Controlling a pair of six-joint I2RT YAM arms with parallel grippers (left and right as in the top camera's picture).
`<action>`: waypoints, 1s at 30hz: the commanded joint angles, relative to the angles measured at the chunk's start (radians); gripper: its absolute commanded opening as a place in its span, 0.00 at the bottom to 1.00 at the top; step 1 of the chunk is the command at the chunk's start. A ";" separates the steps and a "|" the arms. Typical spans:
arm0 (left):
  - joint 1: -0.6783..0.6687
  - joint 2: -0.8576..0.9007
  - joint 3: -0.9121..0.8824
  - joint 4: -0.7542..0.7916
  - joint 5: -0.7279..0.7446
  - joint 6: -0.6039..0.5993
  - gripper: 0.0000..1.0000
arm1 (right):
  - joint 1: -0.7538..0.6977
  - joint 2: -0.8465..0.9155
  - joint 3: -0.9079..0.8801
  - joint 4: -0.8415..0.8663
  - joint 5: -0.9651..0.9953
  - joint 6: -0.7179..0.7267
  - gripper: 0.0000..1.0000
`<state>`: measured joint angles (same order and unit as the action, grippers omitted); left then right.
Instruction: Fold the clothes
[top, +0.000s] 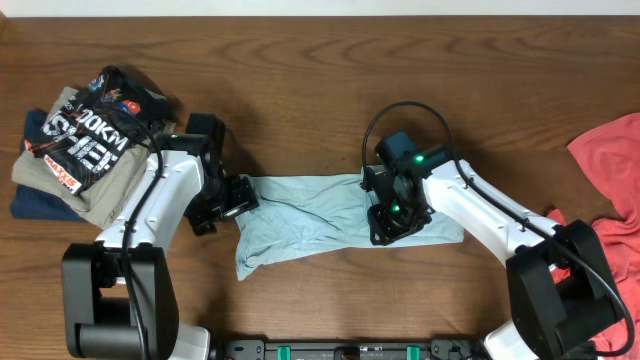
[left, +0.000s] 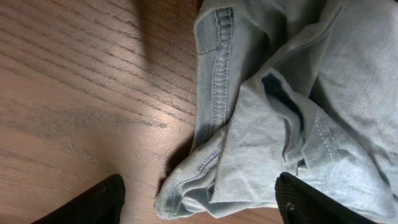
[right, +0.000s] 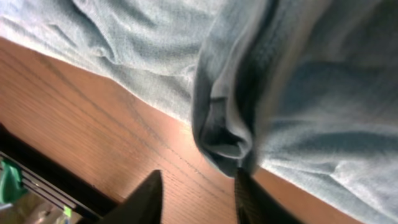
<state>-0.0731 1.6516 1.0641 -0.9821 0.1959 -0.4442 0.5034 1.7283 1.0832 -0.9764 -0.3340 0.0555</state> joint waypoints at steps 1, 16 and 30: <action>0.003 -0.008 -0.013 -0.001 -0.005 0.006 0.83 | -0.003 -0.021 0.019 0.000 0.071 -0.003 0.39; 0.002 -0.005 -0.133 0.160 0.117 0.098 0.95 | -0.098 -0.178 0.033 -0.023 0.390 0.219 0.48; -0.071 -0.006 -0.301 0.431 0.286 0.105 0.12 | -0.112 -0.185 0.032 -0.046 0.391 0.217 0.50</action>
<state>-0.1402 1.6268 0.7830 -0.5594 0.4576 -0.3546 0.4114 1.5528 1.0992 -1.0161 0.0425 0.2565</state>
